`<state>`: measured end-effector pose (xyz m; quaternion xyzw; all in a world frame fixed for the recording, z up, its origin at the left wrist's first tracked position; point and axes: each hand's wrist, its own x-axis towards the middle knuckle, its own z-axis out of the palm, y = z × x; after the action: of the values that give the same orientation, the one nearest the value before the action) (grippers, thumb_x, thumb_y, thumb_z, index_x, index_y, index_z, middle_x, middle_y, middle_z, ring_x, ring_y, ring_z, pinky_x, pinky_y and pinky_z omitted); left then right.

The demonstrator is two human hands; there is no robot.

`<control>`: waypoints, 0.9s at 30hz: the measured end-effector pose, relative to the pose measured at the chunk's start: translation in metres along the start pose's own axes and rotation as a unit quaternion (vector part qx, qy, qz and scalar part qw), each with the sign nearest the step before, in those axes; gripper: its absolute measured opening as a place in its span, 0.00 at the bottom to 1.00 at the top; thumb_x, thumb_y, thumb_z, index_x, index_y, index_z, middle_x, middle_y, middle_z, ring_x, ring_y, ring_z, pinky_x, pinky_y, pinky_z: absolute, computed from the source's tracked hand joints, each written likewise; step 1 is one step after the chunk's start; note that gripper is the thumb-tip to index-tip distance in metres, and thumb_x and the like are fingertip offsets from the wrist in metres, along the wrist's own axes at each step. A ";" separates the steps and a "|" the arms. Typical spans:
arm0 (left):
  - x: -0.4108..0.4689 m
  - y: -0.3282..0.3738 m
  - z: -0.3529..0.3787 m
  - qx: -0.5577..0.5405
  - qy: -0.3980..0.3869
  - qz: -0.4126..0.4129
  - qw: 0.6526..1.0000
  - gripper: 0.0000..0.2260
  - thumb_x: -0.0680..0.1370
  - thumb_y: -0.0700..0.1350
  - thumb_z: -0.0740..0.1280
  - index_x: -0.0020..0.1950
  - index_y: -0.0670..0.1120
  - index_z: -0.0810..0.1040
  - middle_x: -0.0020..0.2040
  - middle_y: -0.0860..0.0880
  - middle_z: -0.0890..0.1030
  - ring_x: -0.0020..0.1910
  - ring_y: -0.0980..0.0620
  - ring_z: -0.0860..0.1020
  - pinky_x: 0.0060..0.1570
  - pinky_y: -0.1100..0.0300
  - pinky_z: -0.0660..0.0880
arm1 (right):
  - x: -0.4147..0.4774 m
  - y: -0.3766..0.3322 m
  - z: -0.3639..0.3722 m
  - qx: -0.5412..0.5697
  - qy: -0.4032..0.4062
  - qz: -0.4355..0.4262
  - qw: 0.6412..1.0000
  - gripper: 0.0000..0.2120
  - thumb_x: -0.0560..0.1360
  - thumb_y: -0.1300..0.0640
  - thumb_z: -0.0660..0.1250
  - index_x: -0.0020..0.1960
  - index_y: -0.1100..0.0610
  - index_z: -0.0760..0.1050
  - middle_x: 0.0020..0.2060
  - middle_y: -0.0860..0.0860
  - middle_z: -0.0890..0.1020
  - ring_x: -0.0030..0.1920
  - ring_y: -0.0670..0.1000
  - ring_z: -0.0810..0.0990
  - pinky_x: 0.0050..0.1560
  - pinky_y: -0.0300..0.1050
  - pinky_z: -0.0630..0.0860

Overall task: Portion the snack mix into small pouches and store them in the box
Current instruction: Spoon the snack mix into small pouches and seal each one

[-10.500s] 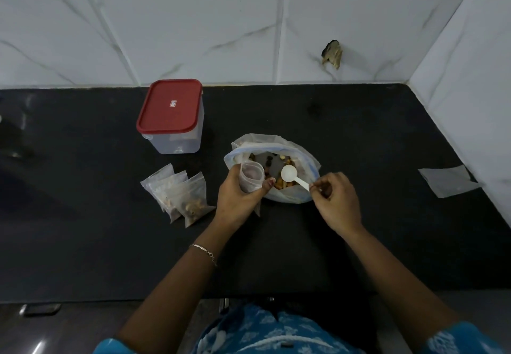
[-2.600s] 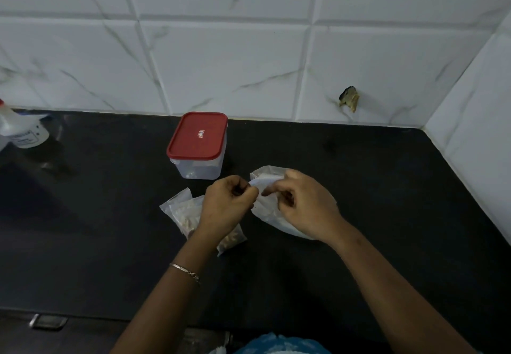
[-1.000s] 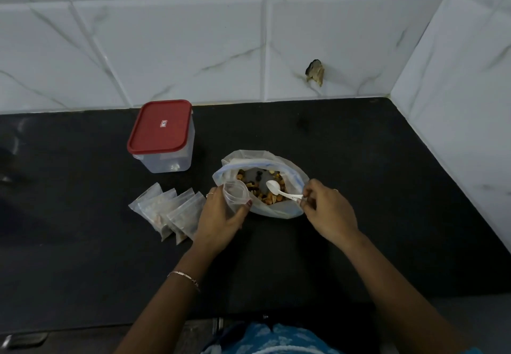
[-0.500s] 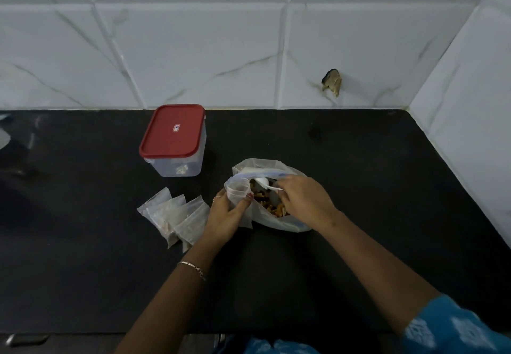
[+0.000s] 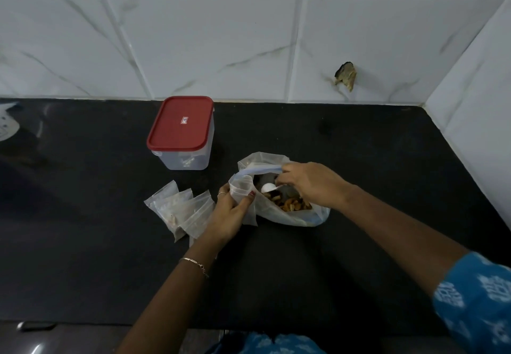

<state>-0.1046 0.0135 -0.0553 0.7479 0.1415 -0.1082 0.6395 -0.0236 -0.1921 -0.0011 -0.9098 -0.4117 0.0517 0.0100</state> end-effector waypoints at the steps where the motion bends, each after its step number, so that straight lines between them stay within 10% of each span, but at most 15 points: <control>1: -0.001 0.000 0.000 0.004 0.002 0.002 1.000 0.27 0.78 0.56 0.64 0.74 0.55 0.60 0.74 0.49 0.63 0.69 0.48 0.69 0.66 0.43 0.70 | -0.004 0.000 -0.002 -0.003 -0.007 -0.003 1.000 0.17 0.78 0.62 0.62 0.64 0.51 0.75 0.51 0.49 0.75 0.41 0.46 0.73 0.37 0.40 0.67; 10: -0.014 -0.003 0.008 0.103 -0.013 0.037 0.994 0.24 0.79 0.57 0.62 0.74 0.55 0.64 0.77 0.52 0.53 0.73 0.48 0.60 0.66 0.54 0.64 | -0.029 0.000 -0.004 -0.004 -0.005 0.031 0.999 0.20 0.77 0.64 0.62 0.67 0.49 0.73 0.58 0.49 0.74 0.43 0.49 0.77 0.39 0.41 0.73; 16: -0.031 -0.012 0.019 0.085 -0.069 -0.020 0.994 0.22 0.72 0.71 0.61 0.63 0.65 0.69 0.67 0.53 0.71 0.64 0.52 0.72 0.64 0.48 0.70 | -0.042 -0.005 0.015 0.086 0.035 0.091 0.992 0.15 0.79 0.61 0.62 0.64 0.51 0.76 0.56 0.47 0.77 0.48 0.50 0.80 0.44 0.44 0.77; 19: -0.039 -0.008 0.025 -0.034 -0.092 -0.057 0.994 0.08 0.79 0.56 0.62 0.58 0.61 0.69 0.55 0.59 0.76 0.54 0.61 0.74 0.53 0.62 0.72 | -0.045 -0.004 0.026 0.190 0.059 0.168 0.965 0.13 0.80 0.60 0.60 0.60 0.52 0.79 0.53 0.48 0.80 0.48 0.50 0.81 0.47 0.49 0.79; 27: -0.038 -0.010 0.025 -0.134 -0.124 -0.056 0.982 0.10 0.77 0.54 0.63 0.58 0.60 0.71 0.61 0.53 0.77 0.64 0.53 0.74 0.67 0.54 0.68 | -0.049 -0.008 0.032 0.421 0.022 0.322 0.848 0.13 0.78 0.62 0.60 0.51 0.50 0.81 0.46 0.45 0.79 0.46 0.45 0.78 0.44 0.41 0.73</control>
<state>-0.1429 -0.0122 -0.0556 0.6270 0.1162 -0.2154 0.7395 -0.0653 -0.2240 -0.0284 -0.9009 -0.0339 0.2004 0.3835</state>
